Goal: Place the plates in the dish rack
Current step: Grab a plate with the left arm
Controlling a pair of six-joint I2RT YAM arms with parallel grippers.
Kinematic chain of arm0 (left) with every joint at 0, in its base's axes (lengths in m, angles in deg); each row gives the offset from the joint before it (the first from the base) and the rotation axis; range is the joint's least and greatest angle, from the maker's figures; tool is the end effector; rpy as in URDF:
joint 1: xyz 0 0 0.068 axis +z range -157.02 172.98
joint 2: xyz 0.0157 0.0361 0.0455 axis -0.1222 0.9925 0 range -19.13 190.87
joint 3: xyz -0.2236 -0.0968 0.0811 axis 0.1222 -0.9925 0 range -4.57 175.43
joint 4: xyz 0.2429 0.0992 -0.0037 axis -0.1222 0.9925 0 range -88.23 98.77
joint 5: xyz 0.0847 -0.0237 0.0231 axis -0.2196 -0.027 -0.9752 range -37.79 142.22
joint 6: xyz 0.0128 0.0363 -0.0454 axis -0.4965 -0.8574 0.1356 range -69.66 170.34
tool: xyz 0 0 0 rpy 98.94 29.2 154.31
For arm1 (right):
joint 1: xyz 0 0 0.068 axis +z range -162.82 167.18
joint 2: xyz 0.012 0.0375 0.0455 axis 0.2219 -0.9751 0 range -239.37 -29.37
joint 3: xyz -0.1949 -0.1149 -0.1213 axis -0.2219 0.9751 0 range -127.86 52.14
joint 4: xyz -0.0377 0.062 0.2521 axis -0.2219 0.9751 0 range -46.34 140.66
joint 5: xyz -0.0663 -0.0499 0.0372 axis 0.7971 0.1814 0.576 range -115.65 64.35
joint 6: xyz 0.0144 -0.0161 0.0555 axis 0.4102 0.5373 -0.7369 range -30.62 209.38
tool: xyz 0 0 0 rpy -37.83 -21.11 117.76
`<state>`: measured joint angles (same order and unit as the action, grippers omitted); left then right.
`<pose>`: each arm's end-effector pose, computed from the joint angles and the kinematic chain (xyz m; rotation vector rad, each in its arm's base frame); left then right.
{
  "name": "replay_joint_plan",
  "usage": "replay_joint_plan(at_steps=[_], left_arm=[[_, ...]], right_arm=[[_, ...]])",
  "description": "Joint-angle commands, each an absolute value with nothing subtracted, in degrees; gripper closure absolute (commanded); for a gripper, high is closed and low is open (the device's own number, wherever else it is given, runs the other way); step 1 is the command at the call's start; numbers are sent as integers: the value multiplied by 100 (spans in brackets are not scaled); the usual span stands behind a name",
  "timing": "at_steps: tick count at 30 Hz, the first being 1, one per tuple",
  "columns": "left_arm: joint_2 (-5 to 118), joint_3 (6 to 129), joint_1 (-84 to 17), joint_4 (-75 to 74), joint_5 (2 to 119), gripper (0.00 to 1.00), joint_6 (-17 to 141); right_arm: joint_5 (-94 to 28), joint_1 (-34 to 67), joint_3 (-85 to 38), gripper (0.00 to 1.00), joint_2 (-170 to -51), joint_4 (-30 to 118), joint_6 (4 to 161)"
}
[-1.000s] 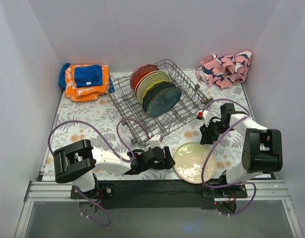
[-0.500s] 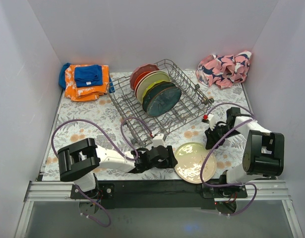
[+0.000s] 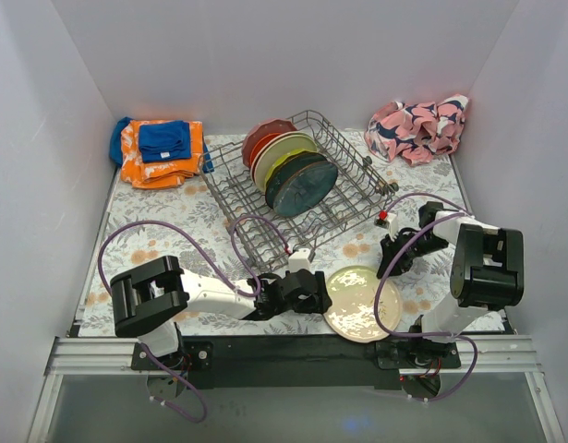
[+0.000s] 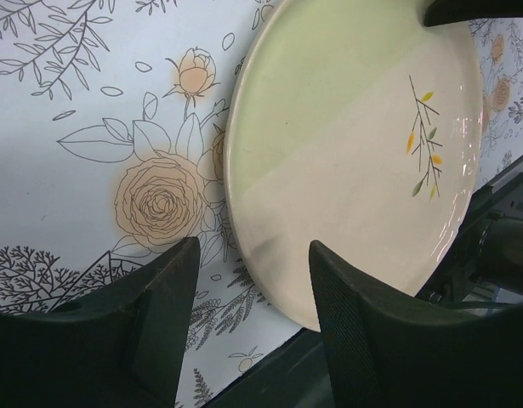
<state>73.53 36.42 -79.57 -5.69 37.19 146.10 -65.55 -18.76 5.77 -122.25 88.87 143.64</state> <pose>0.1051 -0.2966 0.1239 -0.6676 2.5279 -1.0619 0.2435 0.0028 0.1159 -1.0864 2.4575 0.8642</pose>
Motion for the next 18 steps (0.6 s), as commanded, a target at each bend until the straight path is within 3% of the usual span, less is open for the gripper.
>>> replay_joint_plan(at_steps=[1,8,18], left_arm=[[7351,3753,-7979,-149,3745,47,14386],[7334,3841,-7883,98,3841,45,14087],[6631,3218,-7557,-156,4448,44,14437]], right_arm=[[-6494,-1854,565,75,-12534,8884,14493],[-6555,-1854,416,99,-12675,8884,14572],[-7012,-1792,170,99,-12491,9103,14906]])
